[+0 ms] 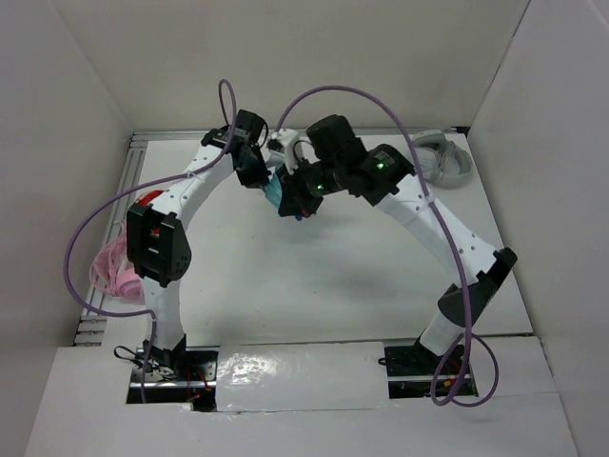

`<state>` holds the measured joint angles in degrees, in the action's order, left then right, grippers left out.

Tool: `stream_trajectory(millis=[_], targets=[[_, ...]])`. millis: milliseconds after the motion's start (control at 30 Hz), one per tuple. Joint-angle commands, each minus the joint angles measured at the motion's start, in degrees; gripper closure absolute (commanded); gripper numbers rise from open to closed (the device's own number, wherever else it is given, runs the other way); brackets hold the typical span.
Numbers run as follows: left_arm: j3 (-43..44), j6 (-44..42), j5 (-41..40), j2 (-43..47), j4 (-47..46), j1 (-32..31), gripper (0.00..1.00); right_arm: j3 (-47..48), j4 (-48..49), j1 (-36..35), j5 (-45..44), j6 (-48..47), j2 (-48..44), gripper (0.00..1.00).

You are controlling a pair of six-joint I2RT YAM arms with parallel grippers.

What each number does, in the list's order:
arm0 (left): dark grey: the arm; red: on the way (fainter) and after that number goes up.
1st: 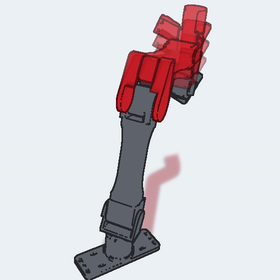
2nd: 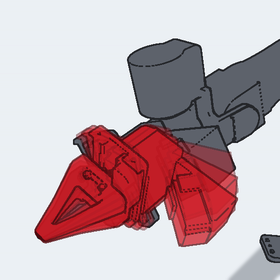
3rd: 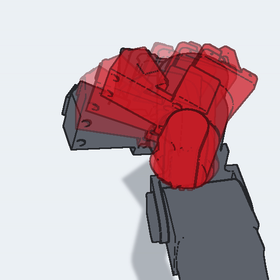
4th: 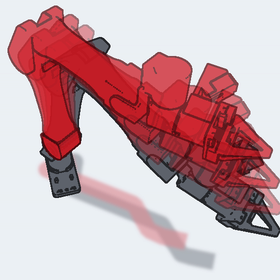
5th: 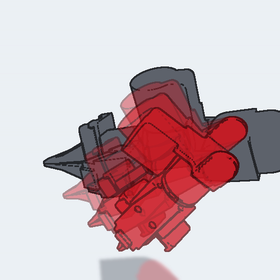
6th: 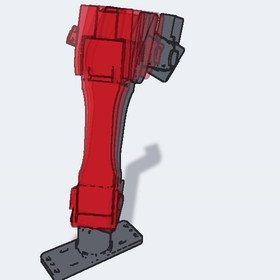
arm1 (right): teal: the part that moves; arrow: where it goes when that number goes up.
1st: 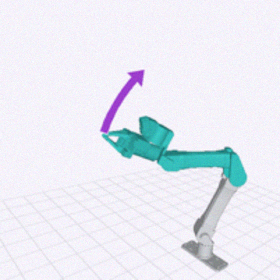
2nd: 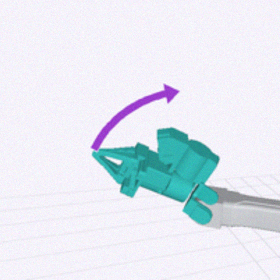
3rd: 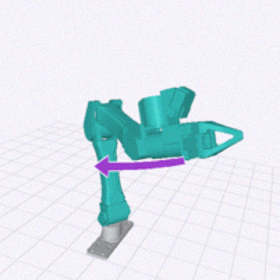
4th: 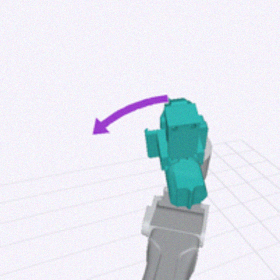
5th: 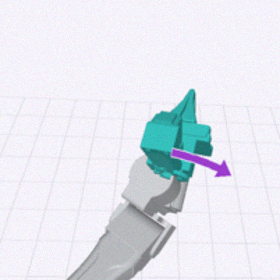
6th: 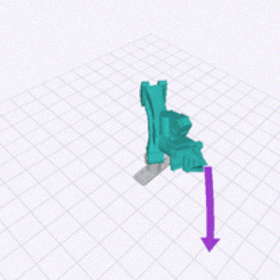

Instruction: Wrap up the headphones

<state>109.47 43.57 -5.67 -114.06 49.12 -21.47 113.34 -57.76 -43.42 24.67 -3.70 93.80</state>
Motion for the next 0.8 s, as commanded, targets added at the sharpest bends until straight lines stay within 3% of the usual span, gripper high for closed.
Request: stream_trajectory(millis=[0, 133, 300, 433, 567, 767], targets=[[3.9, 5.99, -0.23, -0.46, 2.82, 1.96, 1.0, -2.85, 7.83, -6.31, 1.18, 1.51, 0.24, 1.0], [4.7, 8.63, 4.51, 0.77, 0.8, 2.58, 1.0, -4.7, 9.94, -12.73, -0.14, 0.1, 3.67, 1.0], [-1.18, 10.3, 12.43, 6.56, -7.08, 4.85, 1.0, -14.09, 18.02, -13.8, 1.09, 1.67, 3.15, 1.0], [-8.2, 12.67, 14.55, 12.36, -12.81, 6.88, 1.0, -28.82, 26.01, -13.27, -2.86, 13.68, -2.11, 1.0], [-11.99, 16.18, 14.72, 18.77, -17.82, 8.64, 1.0, -44.47, 39.0, -13.88, -14.0, 25.21, -12.29, 0.85], [-13.06, 20.66, 16.39, 21.6, -22.93, 8.82, 1.0, -53.21, 48.25, -17.74, -23.5, 29.01, -18.73, 0.68]])
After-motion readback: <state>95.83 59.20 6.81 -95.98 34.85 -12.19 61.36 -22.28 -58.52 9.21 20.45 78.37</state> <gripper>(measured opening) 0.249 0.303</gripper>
